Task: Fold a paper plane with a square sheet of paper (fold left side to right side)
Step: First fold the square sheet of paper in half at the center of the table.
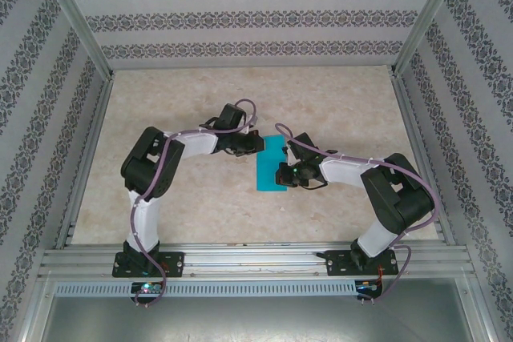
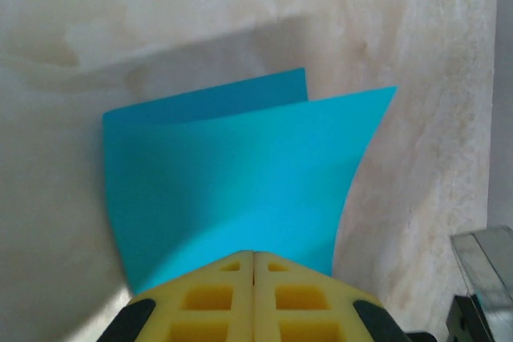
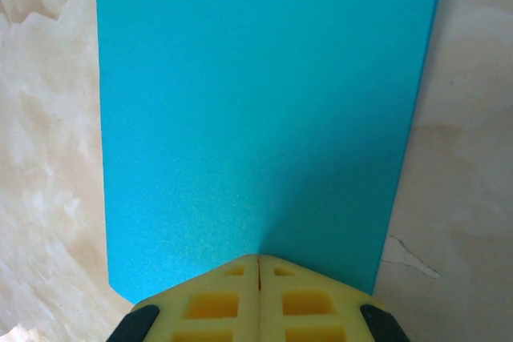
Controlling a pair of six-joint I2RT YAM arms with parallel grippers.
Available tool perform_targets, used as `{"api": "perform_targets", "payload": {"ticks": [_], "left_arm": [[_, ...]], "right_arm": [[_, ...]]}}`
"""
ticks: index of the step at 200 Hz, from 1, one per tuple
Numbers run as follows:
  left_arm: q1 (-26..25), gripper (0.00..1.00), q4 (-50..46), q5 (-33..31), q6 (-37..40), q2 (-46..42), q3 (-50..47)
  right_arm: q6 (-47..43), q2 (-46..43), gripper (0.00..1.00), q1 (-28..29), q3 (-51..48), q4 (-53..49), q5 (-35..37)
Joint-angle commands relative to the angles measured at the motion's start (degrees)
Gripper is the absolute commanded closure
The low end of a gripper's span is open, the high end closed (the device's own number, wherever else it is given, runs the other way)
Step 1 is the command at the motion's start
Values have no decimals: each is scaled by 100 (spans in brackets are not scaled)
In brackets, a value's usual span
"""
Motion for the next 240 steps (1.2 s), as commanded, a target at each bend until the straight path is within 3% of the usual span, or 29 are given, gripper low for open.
{"api": "perform_targets", "payload": {"ticks": [1, 102, 183, 240], "left_arm": [[31, 94, 143, -84, 63, 257, 411], [269, 94, 2, -819, 154, 785, 555], [734, 94, -654, -891, 446, 1248, 1516], [746, 95, -755, -733, 644, 493, 1248]], "right_arm": [[-113, 325, 100, -33, -242, -1011, 291], [-121, 342, 100, -42, -260, -1098, 310], [-120, 361, 100, -42, -234, -1148, 265], [-51, 334, 100, -33, -164, -1069, 186]]}}
